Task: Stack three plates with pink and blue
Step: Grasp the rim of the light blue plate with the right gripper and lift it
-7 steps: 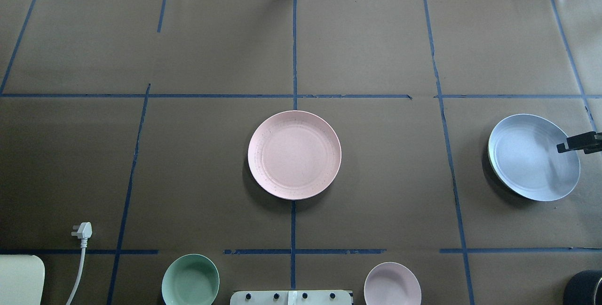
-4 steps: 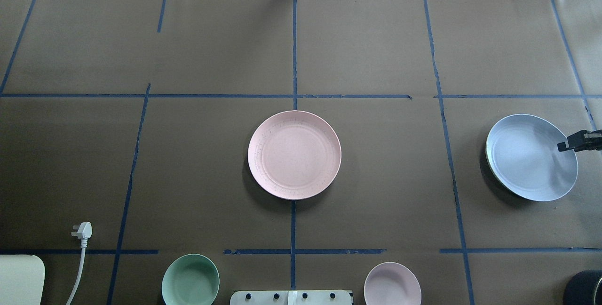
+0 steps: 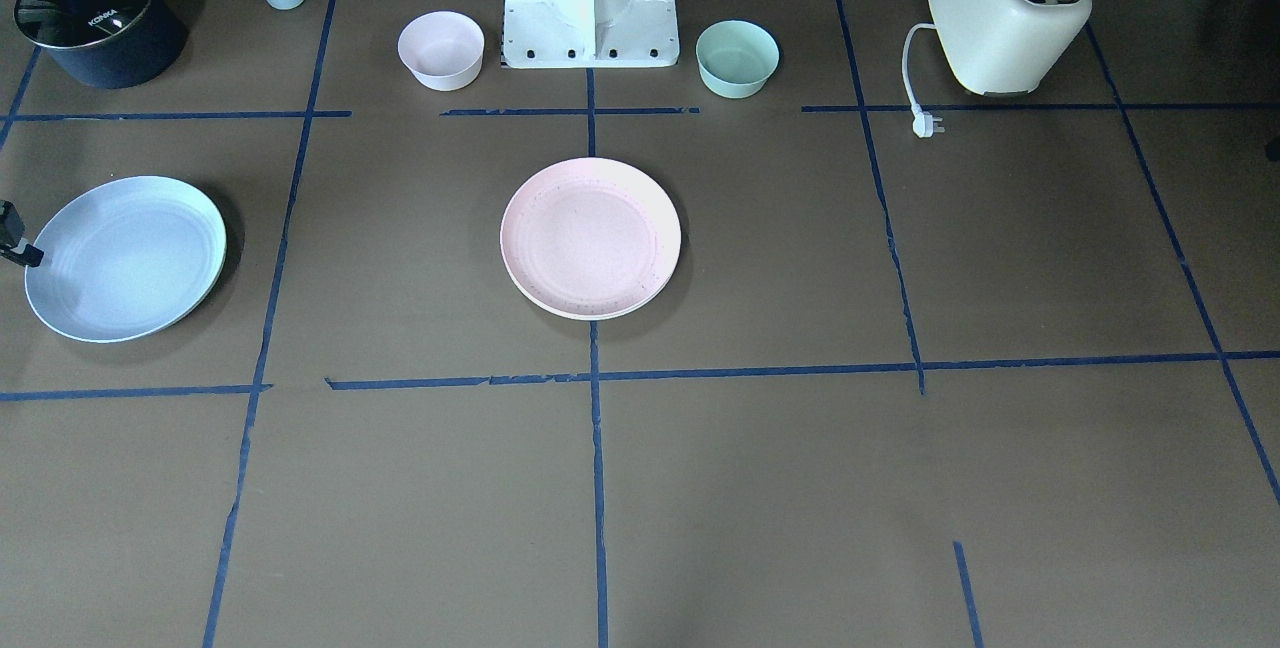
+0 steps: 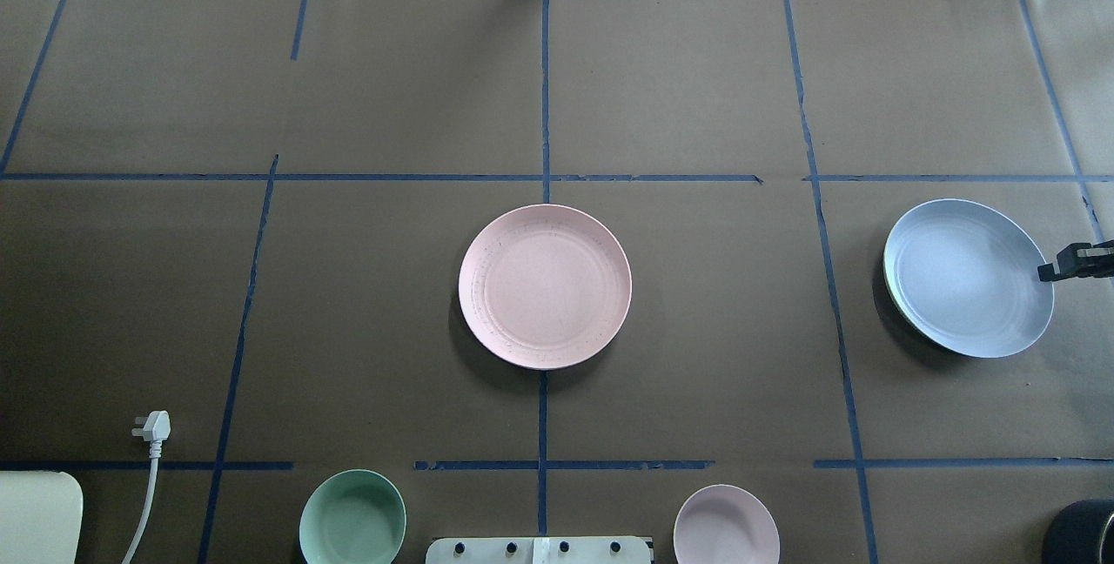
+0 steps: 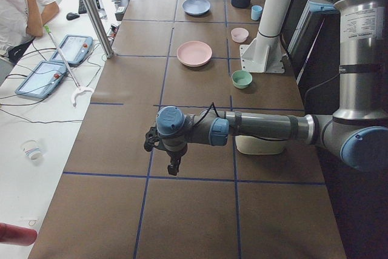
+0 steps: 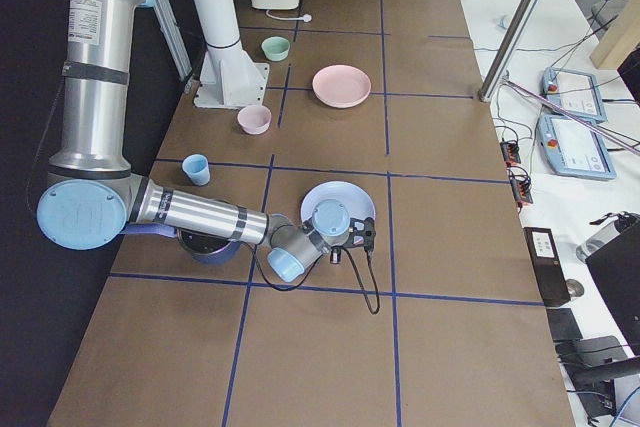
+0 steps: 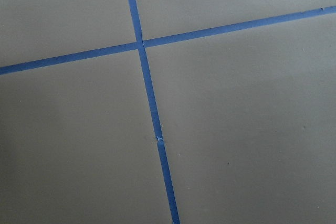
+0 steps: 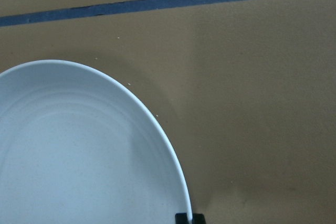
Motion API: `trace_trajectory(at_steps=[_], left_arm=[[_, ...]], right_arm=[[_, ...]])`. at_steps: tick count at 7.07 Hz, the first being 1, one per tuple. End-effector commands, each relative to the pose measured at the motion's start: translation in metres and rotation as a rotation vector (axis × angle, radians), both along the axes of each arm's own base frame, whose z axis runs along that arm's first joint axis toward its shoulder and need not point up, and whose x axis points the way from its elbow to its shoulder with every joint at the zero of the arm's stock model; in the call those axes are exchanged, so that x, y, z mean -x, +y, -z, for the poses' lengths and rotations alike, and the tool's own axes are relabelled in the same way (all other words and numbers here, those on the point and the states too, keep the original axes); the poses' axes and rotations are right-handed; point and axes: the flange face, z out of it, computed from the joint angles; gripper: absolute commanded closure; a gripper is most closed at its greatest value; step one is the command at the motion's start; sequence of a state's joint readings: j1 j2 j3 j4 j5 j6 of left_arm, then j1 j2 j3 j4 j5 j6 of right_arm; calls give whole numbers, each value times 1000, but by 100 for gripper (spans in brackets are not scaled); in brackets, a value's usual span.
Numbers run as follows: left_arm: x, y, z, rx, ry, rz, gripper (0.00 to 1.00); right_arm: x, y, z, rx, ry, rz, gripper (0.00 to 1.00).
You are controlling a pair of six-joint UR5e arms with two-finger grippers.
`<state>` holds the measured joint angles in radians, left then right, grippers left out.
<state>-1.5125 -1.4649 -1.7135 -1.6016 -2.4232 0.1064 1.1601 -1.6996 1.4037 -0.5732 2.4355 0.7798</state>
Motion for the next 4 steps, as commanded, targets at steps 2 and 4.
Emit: trace_trajectory(at_steps=[2,4], left_arm=[[0,0,0,0,0,0,0],[0,0,-2,6,0,1,0]], right_arm=[[0,-6,64,-46,-122,49,100],[46,-51,171,2,-193,15,100]])
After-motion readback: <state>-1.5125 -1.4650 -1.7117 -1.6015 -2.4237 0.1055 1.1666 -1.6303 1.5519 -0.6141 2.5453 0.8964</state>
